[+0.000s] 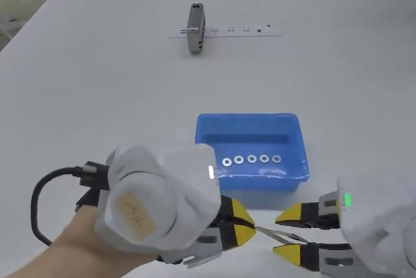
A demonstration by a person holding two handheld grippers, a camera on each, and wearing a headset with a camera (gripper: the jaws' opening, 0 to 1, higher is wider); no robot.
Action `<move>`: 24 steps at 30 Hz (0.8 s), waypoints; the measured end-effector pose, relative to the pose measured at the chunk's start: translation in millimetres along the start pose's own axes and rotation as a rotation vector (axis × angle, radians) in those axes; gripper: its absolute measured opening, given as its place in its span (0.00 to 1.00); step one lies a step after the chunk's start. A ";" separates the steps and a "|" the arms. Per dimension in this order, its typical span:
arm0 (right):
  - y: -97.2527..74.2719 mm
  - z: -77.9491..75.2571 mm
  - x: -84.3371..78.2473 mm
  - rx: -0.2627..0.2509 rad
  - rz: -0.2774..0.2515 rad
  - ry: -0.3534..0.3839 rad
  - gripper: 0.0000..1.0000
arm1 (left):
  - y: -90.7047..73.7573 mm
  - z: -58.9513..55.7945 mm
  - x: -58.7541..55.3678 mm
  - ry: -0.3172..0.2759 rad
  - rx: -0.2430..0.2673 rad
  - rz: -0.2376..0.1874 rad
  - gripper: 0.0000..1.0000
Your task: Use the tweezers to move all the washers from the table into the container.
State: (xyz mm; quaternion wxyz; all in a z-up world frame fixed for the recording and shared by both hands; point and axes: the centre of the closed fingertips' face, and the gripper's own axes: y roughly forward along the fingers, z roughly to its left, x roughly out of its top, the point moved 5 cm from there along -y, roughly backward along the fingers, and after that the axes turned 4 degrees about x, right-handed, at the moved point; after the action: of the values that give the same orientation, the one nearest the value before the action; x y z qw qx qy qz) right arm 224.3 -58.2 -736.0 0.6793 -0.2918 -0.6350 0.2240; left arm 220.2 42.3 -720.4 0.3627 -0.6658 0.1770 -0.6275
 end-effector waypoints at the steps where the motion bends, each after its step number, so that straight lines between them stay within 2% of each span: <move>1: -8.6 -1.1 -1.9 -0.030 -0.027 0.034 0.21 | 1.2 0.6 -3.0 0.000 0.000 0.010 0.00; 5: -36.8 -5.2 -10.5 -0.150 -0.095 0.154 0.29 | 6.7 2.2 -14.8 0.004 0.000 0.072 0.00; 9: -56.5 -6.0 -13.8 -0.228 -0.168 0.272 0.34 | 12.3 4.9 -23.9 0.005 0.013 0.152 0.00; 11: -65.1 -10.6 -20.2 -0.312 -0.148 0.276 0.36 | 16.1 4.6 -27.5 0.018 0.006 0.201 0.00; 12: -69.5 -13.5 -24.4 -0.367 -0.122 0.269 0.36 | 18.5 5.5 -31.3 0.037 0.010 0.245 0.00; 15: -77.5 -17.5 -26.6 -0.443 -0.129 0.289 0.39 | 24.9 6.2 -36.1 0.061 0.019 0.304 0.00; 16: -80.5 -18.1 -25.2 -0.459 -0.151 0.298 0.40 | 27.2 4.8 -39.3 0.065 0.012 0.341 0.00; 19: -85.9 -19.5 -23.9 -0.481 -0.193 0.314 0.42 | 30.8 3.4 -41.6 0.090 0.024 0.393 0.00; 23: -91.6 -21.5 -22.7 -0.499 -0.265 0.364 0.45 | 33.0 -0.1 -45.9 0.082 0.008 0.467 0.00; 24: -91.4 -21.1 -22.6 -0.495 -0.268 0.364 0.46 | 33.3 -1.2 -46.9 0.074 0.003 0.487 0.00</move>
State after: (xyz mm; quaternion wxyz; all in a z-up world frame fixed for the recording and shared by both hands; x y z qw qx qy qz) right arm 237.1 -142.4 -690.7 0.7135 -0.3969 -0.5712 -0.0841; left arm 219.3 52.0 -777.1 0.4976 -0.5795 0.3446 -0.5457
